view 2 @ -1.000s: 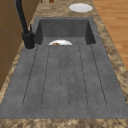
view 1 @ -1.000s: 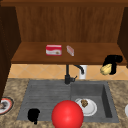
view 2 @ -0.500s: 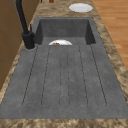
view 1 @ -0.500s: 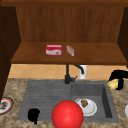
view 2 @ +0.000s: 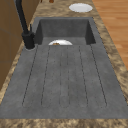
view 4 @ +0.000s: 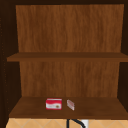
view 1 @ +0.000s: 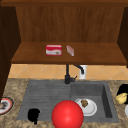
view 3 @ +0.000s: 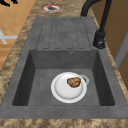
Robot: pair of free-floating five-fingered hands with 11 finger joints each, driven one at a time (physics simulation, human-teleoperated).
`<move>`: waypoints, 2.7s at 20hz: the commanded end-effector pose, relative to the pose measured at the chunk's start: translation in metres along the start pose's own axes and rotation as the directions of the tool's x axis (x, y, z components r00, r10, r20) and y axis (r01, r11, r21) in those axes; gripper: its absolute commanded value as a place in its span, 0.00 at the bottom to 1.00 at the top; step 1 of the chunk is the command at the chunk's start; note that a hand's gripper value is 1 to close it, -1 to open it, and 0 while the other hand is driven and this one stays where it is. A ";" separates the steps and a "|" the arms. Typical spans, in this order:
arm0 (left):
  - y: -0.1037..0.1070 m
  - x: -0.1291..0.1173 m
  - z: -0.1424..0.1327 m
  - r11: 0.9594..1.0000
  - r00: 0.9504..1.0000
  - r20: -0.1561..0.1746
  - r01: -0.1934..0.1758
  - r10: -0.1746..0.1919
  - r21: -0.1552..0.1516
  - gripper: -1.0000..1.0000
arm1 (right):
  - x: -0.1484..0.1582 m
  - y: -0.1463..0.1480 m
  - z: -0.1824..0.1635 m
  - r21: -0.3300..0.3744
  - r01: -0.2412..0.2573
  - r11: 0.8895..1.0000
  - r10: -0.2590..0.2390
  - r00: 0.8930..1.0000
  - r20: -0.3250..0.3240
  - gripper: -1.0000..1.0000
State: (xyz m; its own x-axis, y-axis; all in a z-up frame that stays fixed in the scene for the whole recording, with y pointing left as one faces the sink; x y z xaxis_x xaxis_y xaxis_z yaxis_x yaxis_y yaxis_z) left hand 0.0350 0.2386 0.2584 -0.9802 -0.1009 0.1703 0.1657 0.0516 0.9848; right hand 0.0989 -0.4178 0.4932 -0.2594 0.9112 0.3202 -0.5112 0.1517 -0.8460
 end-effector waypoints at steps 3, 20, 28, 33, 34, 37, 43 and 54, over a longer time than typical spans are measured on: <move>0.000 0.000 0.000 1.000 1.000 0.000 0.000 0.000 0.000 0.50 | -0.054 0.031 -0.006 -0.036 -0.009 0.999 0.008 1.000 -0.007 1.00; 0.000 0.000 0.000 1.000 1.000 0.000 0.000 0.000 0.000 0.50 | -0.216 0.118 -0.053 -0.085 0.009 0.996 -0.010 1.000 -0.005 1.00; 0.000 0.000 0.000 1.000 1.000 0.000 0.000 0.000 0.000 0.50 | -0.290 0.156 -0.081 -0.099 0.008 0.995 -0.008 1.000 -0.004 1.00; 0.000 0.000 0.000 1.000 1.000 0.000 0.000 0.000 0.000 0.50 | -0.333 0.176 -0.108 -0.085 0.006 0.996 -0.007 1.000 -0.013 1.00; 0.000 0.000 0.000 1.000 1.000 0.000 0.000 0.000 0.000 0.50 | -0.339 0.177 -0.116 -0.080 0.009 0.997 -0.010 1.000 -0.014 1.00; 0.000 0.000 0.000 1.000 1.000 0.000 0.000 0.000 0.000 0.50 | -0.357 0.182 -0.130 -0.087 0.024 0.996 -0.026 0.999 -0.021 1.00; 0.000 0.000 0.000 1.000 1.000 0.000 0.000 0.000 0.000 0.50 | -0.391 0.177 -0.166 -0.087 0.018 0.996 -0.019 1.000 -0.010 1.00; 0.000 0.000 0.000 1.000 1.000 0.000 0.000 0.000 0.000 0.50 | -0.477 0.177 -0.233 -0.108 -0.012 0.994 0.015 1.000 0.025 1.00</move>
State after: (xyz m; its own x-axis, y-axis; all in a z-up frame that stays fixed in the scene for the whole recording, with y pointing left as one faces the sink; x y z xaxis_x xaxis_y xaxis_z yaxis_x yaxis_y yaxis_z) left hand 0.0350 0.2386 0.2584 -0.9802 -0.1009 0.1703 0.1657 0.0516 0.9848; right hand 0.3079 -0.7171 0.1147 -0.2698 0.9059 0.3265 -0.4398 0.1857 -0.8787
